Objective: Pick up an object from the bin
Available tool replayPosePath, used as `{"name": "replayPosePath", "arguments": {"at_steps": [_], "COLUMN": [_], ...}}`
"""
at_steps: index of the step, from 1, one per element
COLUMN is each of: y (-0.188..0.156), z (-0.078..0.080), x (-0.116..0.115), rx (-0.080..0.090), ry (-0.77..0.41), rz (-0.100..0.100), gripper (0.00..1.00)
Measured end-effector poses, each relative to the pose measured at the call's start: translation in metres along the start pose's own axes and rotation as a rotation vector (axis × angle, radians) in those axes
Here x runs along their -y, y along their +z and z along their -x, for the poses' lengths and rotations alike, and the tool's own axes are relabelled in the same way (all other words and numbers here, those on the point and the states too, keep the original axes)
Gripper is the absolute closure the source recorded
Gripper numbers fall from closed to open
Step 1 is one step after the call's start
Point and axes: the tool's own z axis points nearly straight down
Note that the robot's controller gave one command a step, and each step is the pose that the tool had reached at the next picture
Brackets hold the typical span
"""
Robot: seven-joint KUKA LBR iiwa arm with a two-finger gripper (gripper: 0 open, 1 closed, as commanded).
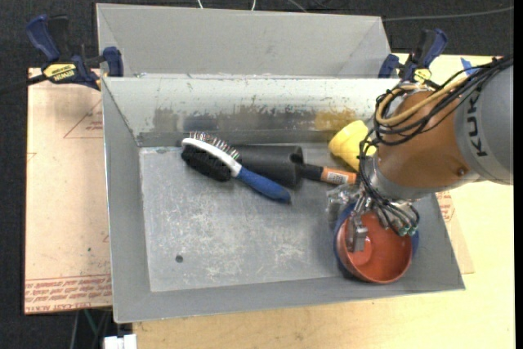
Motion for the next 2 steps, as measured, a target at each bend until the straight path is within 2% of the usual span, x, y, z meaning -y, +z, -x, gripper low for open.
{"name": "replayPosePath", "arguments": {"at_steps": [2], "y": [0.0000], "z": [0.0000], "x": [-0.0001], "rx": [0.000], "ry": [0.000], "rz": [0.000], "gripper": [1.00]}}
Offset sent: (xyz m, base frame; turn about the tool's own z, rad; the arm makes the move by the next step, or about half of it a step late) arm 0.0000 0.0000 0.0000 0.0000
